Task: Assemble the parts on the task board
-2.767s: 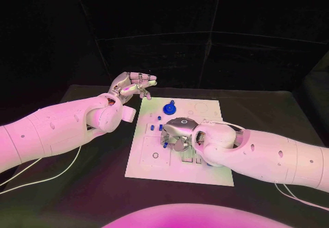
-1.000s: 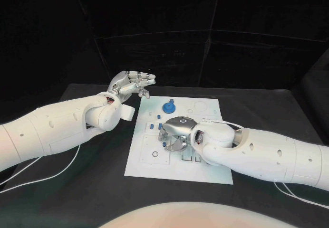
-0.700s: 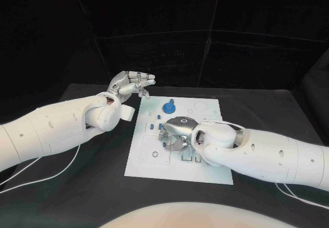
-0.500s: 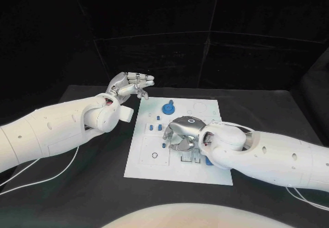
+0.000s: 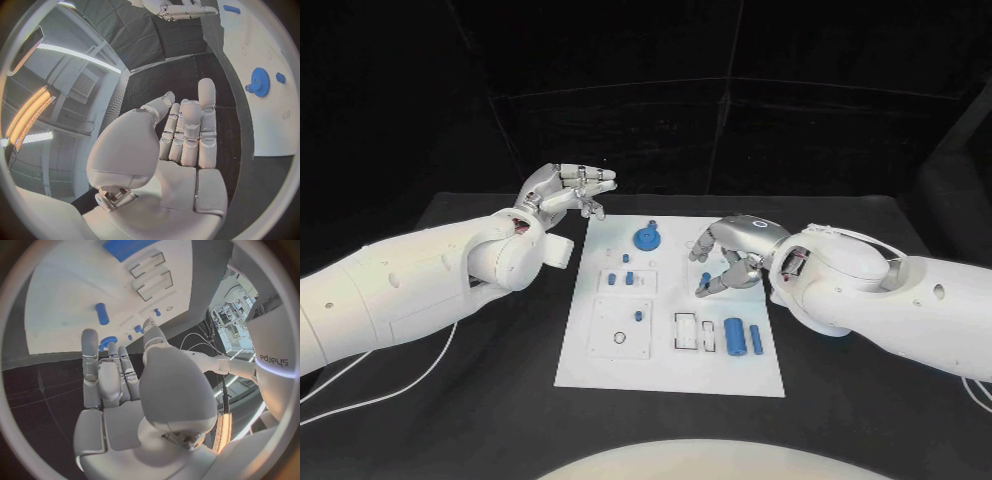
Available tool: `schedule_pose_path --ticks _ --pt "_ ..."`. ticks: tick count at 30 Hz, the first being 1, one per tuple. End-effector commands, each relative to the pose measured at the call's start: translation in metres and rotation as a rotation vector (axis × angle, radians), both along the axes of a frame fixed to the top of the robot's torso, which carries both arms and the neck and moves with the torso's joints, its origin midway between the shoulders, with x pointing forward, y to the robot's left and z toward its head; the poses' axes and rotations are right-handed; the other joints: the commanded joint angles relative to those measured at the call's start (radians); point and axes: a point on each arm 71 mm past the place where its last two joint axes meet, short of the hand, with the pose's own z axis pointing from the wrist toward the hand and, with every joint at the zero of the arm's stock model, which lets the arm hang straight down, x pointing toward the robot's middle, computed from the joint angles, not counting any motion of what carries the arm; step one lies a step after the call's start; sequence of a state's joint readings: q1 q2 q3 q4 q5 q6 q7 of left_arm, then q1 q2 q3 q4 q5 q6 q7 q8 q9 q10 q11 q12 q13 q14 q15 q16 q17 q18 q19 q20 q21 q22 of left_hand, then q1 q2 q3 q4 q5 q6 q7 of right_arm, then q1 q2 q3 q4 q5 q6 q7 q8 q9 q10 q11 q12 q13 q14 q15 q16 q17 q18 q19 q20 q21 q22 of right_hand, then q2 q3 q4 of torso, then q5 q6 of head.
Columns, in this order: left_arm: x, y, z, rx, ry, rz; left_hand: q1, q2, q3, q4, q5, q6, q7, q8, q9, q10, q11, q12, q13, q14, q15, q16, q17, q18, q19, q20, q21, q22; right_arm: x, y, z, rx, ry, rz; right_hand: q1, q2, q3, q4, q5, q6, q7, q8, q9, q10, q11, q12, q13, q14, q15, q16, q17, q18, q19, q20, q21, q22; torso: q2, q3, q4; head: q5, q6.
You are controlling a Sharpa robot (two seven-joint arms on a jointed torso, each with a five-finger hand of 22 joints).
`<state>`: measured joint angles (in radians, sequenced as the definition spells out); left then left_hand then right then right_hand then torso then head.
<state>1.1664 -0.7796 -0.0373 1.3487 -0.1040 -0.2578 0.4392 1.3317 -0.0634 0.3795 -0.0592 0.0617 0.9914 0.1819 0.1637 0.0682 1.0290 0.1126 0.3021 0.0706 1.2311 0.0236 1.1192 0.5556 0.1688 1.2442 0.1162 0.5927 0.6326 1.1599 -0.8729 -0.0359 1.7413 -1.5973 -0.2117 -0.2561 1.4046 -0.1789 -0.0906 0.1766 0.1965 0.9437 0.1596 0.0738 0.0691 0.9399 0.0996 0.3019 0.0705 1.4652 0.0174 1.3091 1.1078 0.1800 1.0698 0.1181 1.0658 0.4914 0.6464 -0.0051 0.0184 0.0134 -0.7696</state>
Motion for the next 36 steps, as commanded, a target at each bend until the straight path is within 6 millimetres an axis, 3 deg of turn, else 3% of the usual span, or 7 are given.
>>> schedule_pose_path --ticks 1,4,10,22,36 --pt "0.0 -0.002 0.002 -0.009 -0.002 -0.012 0.006 0.0 0.001 -0.007 -0.005 -0.005 0.001 0.002 -0.002 -0.006 -0.001 0.006 -0.001 -0.005 -0.001 -0.003 -0.001 0.013 -0.005 0.002 -0.005 -0.001 0.006 -0.008 -0.001 -0.035 0.005 -0.056 0.076 -0.018 -0.042 0.112 0.011 -0.016 -0.003 0.004 0.001 -0.041 0.0 0.03 0.0 0.018 0.0 -0.007 -0.005 0.005 -0.007 0.002 -0.021 -0.025 0.0 -0.001 -0.0003 -0.005 0.004" --pt "0.0 -0.003 0.002 -0.01 -0.002 -0.014 0.006 0.0 0.001 -0.007 -0.005 -0.005 0.001 0.002 -0.002 -0.006 -0.001 0.006 -0.001 -0.005 -0.001 -0.003 -0.001 0.013 -0.005 0.002 -0.005 -0.001 0.009 -0.01 -0.002 -0.063 0.001 -0.056 0.09 -0.016 -0.039 0.115 0.014 -0.017 -0.007 0.005 0.001 -0.046 0.003 0.037 0.0 0.018 -0.002 -0.008 -0.007 0.005 -0.007 0.002 -0.023 -0.027 0.001 0.0001 0.0018 -0.004 0.006" --pt "0.0 -0.003 0.001 -0.01 -0.002 -0.016 0.006 0.0 0.001 -0.007 -0.005 -0.005 0.001 0.002 -0.002 -0.006 -0.001 0.006 -0.001 -0.005 -0.001 -0.003 -0.001 0.013 -0.005 0.002 -0.005 -0.001 0.011 -0.005 -0.006 -0.125 0.017 -0.036 0.126 0.017 -0.013 0.108 0.037 0.005 -0.004 0.018 0.004 -0.035 -0.002 0.067 0.002 0.019 -0.005 -0.008 -0.006 0.006 0.001 -0.001 -0.027 -0.031 0.002 -0.0003 0.0036 -0.003 0.003" --pt "0.0 -0.003 0.001 -0.01 -0.001 -0.016 0.006 0.0 0.001 -0.007 -0.005 -0.005 0.001 0.002 -0.002 -0.006 -0.001 0.006 -0.001 -0.005 -0.001 -0.003 -0.001 0.013 -0.005 0.002 -0.005 -0.001 0.014 0.0 -0.014 -0.199 0.061 -0.019 0.182 0.087 0.047 0.08 0.022 0.073 -0.004 0.045 0.007 0.03 -0.006 0.103 -0.006 0.022 -0.01 -0.006 -0.001 0.001 0.028 -0.006 -0.012 -0.007 0.001 0.0001 0.0005 -0.001 -0.002" --pt "0.0 -0.004 0.001 -0.011 -0.002 -0.016 0.006 0.0 0.001 -0.007 -0.005 -0.005 0.001 0.002 -0.002 -0.006 -0.001 0.006 -0.001 -0.005 -0.001 -0.003 -0.001 0.013 -0.005 0.002 -0.005 -0.001 0.018 0.008 -0.022 -0.196 0.085 -0.003 0.199 0.106 0.075 0.079 0.018 0.099 -0.008 0.046 0.003 0.066 -0.011 0.08 -0.01 0.027 -0.014 0.006 0.017 -0.002 0.04 -0.01 0.004 0.016 0.001 0.0006 0.0011 -0.002 -0.008"
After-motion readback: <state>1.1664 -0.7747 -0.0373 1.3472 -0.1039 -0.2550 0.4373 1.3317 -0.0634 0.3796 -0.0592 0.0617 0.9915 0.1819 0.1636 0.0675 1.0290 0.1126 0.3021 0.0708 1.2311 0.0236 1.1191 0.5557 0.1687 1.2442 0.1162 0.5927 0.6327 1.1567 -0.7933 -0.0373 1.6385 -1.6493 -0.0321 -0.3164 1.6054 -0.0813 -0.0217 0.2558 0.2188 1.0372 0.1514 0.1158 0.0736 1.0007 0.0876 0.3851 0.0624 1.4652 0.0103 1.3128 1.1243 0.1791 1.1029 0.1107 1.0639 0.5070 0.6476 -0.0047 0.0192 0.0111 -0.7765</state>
